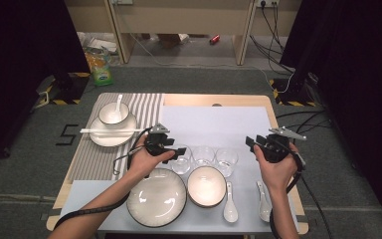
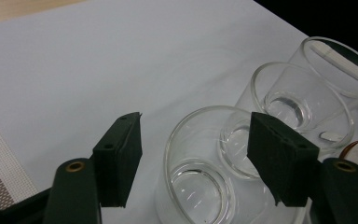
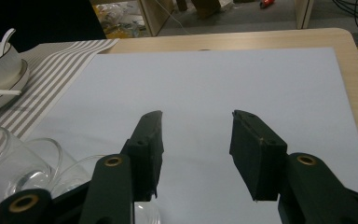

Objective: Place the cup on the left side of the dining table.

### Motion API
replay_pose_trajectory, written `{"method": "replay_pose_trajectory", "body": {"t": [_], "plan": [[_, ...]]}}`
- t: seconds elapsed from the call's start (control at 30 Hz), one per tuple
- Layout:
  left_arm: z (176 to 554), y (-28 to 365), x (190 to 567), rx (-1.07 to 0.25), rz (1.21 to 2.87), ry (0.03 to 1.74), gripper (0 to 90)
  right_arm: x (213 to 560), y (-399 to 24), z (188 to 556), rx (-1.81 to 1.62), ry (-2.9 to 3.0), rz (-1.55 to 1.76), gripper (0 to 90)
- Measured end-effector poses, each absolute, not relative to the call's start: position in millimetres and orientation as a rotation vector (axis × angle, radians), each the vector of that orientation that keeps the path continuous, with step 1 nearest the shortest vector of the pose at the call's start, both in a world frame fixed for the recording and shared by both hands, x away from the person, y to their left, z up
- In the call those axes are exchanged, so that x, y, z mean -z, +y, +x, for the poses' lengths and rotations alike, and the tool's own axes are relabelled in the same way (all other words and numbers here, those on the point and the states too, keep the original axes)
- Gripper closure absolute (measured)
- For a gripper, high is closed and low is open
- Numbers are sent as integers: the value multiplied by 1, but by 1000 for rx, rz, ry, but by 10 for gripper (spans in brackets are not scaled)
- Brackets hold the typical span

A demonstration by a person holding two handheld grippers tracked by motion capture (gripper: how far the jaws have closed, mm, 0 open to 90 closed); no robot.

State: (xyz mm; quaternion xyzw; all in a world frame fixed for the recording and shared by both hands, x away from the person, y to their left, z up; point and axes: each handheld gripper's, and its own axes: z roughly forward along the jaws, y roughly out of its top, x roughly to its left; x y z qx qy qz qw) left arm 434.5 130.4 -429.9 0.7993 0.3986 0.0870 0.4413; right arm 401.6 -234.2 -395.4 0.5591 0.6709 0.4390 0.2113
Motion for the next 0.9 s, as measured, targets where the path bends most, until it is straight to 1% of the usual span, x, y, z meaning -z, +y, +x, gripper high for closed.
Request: {"method": "replay_pose_trajectory", "body": {"t": [0.2, 0.43, 0.5, 0.73, 0.9], "plan": [[436, 128, 437, -204, 2007, 999, 386, 394, -234, 401, -1223, 1862, 1550, 538], [439, 127, 445, -170, 2037, 1017, 462, 393, -233, 400, -1225, 1862, 1547, 538], [439, 128, 446, -169, 2048, 1021, 506, 393, -233, 400, -1224, 1862, 1550, 538], [441, 129, 450, -148, 2058, 1035, 592, 393, -231, 400, -1230, 1865, 1547, 538], [443, 129, 452, -144, 2071, 1043, 631, 393, -231, 400, -1224, 1868, 1542, 538]]}}
